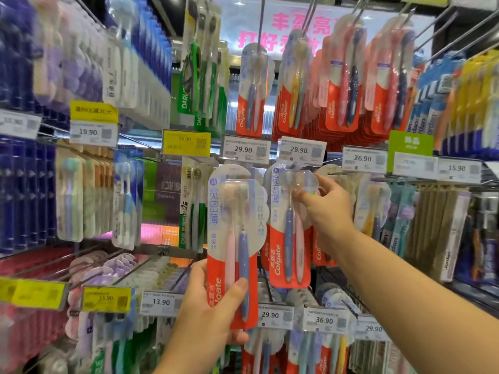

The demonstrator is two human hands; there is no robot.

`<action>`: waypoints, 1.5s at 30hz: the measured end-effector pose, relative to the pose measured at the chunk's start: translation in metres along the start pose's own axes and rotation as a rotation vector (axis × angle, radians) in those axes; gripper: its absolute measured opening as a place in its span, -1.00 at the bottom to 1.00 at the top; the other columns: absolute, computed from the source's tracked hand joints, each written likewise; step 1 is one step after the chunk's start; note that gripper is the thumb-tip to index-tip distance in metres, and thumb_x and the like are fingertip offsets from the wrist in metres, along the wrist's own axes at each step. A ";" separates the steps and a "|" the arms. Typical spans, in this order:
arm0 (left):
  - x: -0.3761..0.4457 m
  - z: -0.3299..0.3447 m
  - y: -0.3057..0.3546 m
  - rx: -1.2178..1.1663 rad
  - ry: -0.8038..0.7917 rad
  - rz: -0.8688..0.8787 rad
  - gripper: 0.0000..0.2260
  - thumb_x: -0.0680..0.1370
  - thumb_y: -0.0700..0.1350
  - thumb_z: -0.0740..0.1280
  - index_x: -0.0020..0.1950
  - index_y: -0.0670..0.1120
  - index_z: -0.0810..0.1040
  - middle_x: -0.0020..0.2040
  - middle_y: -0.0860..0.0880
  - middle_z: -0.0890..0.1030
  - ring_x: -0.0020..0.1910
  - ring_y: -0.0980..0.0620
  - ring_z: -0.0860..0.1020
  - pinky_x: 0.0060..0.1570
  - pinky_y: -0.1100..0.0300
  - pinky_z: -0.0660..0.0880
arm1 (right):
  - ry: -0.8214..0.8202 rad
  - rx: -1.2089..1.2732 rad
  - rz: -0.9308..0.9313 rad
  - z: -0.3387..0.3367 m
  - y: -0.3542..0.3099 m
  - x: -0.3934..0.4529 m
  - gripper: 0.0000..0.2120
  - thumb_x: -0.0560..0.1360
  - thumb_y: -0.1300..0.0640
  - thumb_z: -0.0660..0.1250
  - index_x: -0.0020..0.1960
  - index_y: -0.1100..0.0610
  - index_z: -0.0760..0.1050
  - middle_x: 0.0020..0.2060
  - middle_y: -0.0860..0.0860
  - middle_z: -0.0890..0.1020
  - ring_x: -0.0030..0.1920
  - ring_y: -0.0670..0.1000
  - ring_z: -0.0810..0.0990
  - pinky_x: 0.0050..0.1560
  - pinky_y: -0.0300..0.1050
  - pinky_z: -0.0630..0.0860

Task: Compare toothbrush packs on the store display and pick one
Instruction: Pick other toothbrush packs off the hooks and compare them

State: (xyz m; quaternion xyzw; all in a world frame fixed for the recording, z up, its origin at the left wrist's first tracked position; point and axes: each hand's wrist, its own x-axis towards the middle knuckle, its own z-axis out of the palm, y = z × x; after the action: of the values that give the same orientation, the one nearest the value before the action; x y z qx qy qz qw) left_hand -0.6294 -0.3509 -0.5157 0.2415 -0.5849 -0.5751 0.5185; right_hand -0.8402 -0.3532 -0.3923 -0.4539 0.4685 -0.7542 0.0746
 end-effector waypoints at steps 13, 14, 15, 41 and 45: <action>-0.005 -0.007 0.000 0.028 0.023 -0.173 -0.80 0.63 -0.09 0.38 0.17 0.18 0.50 -0.01 -0.06 0.70 -0.19 -0.13 0.73 -0.31 -0.03 0.68 | 0.118 -0.176 0.241 -0.008 0.022 -0.030 -0.70 0.46 0.08 0.47 0.13 0.13 0.50 -0.07 0.05 0.63 -0.07 0.06 0.64 -0.01 0.07 0.61; -0.005 -0.008 0.001 0.026 0.011 -0.182 -0.80 0.64 -0.10 0.38 0.18 0.18 0.50 0.01 -0.05 0.70 -0.15 -0.14 0.73 -0.29 -0.06 0.69 | 0.172 -0.242 0.212 -0.007 0.024 -0.041 -0.67 0.41 0.02 0.46 0.12 0.06 0.49 -0.03 0.04 0.62 -0.03 0.08 0.63 0.05 0.10 0.61; -0.005 -0.009 0.002 0.024 -0.001 -0.189 -0.80 0.65 -0.10 0.37 0.18 0.19 0.51 0.01 -0.04 0.70 -0.13 -0.15 0.73 -0.27 -0.08 0.70 | 0.212 -0.293 0.159 -0.005 0.023 -0.053 -0.71 0.42 -0.02 0.46 0.08 -0.01 0.47 0.00 0.04 0.61 -0.01 0.07 0.62 0.03 0.08 0.60; 0.040 -0.042 0.021 0.670 -0.009 0.361 -0.37 0.66 -0.13 0.32 0.64 0.24 0.16 0.02 0.23 0.54 -0.11 0.24 0.57 -0.13 0.25 0.60 | -0.147 -0.647 -0.469 0.064 0.005 -0.073 -0.63 0.51 0.11 0.51 0.28 0.11 0.56 0.12 -0.12 0.51 0.12 -0.25 0.44 0.12 -0.60 0.27; 0.047 -0.040 0.022 0.705 -0.003 0.389 -0.35 0.66 -0.12 0.32 0.65 0.25 0.11 0.01 0.25 0.51 -0.11 0.23 0.55 -0.15 0.31 0.51 | -0.149 -0.655 -0.463 0.066 0.005 -0.071 -0.58 0.53 0.10 0.50 0.35 0.11 0.53 0.23 -0.12 0.50 0.34 -0.11 0.45 0.23 -0.58 0.21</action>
State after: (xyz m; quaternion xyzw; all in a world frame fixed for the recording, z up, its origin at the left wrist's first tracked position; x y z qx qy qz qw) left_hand -0.6035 -0.4047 -0.4881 0.2886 -0.7818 -0.2309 0.5022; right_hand -0.7508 -0.3595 -0.4297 -0.6003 0.5628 -0.5272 -0.2119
